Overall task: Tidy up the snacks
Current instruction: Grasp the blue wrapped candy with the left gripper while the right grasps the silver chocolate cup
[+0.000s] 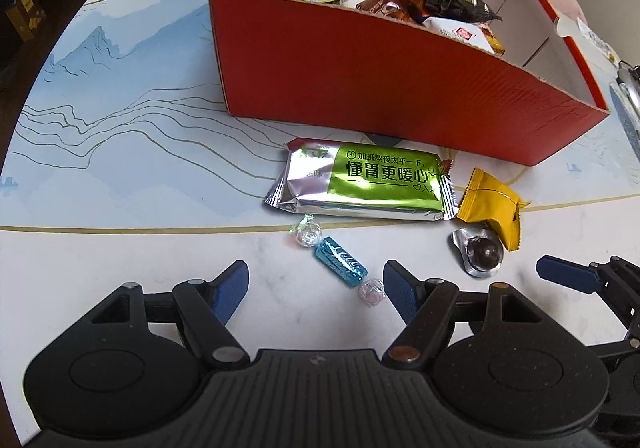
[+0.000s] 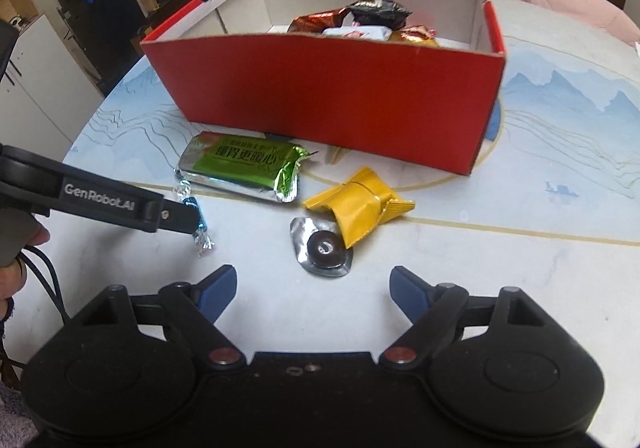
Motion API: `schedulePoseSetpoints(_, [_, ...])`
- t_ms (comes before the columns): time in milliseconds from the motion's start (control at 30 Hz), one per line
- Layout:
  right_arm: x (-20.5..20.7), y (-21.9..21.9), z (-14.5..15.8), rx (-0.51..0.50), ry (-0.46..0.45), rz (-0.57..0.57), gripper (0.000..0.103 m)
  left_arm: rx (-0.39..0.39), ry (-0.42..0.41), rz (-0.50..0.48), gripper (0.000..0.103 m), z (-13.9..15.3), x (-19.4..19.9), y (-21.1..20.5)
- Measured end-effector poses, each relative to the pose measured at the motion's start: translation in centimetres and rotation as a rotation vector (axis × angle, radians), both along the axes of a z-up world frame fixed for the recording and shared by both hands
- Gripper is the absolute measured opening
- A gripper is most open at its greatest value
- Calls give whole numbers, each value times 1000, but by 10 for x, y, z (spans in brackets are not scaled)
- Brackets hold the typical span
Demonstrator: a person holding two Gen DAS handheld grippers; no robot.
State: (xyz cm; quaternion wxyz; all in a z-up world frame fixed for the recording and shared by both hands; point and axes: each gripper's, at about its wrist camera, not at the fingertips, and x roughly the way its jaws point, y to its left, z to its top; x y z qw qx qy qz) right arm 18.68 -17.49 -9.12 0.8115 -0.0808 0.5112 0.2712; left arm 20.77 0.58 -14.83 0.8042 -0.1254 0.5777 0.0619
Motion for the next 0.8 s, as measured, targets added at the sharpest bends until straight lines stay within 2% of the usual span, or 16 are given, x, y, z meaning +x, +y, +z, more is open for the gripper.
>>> schedulePoseSetpoints(100, [4, 3, -5, -9, 6, 15, 79, -6, 19, 24, 68, -4, 6, -1])
schedulePoseSetpoints(233, [8, 8, -9, -14, 10, 34, 74, -3, 42, 45, 67, -6, 12, -3])
schedulePoseSetpoints(300, [8, 10, -10, -18, 7, 44, 70, -1, 58, 44, 59, -7, 15, -5])
schedulePoseSetpoints(467, [10, 15, -13, -37, -9, 55, 60, 29, 91, 24, 50, -10, 21, -12])
schedulePoseSetpoints(600, [10, 18, -15, -46, -19, 61, 56, 19, 97, 31, 39, -8, 23, -11])
schedulePoseSetpoints(733, [11, 21, -16, -60, -37, 49, 47, 33, 92, 23, 31, -8, 21, -10])
schedulePoseSetpoints(800, [10, 22, -15, -77, -52, 49, 43, 29, 88, 10, 21, -8, 19, -9])
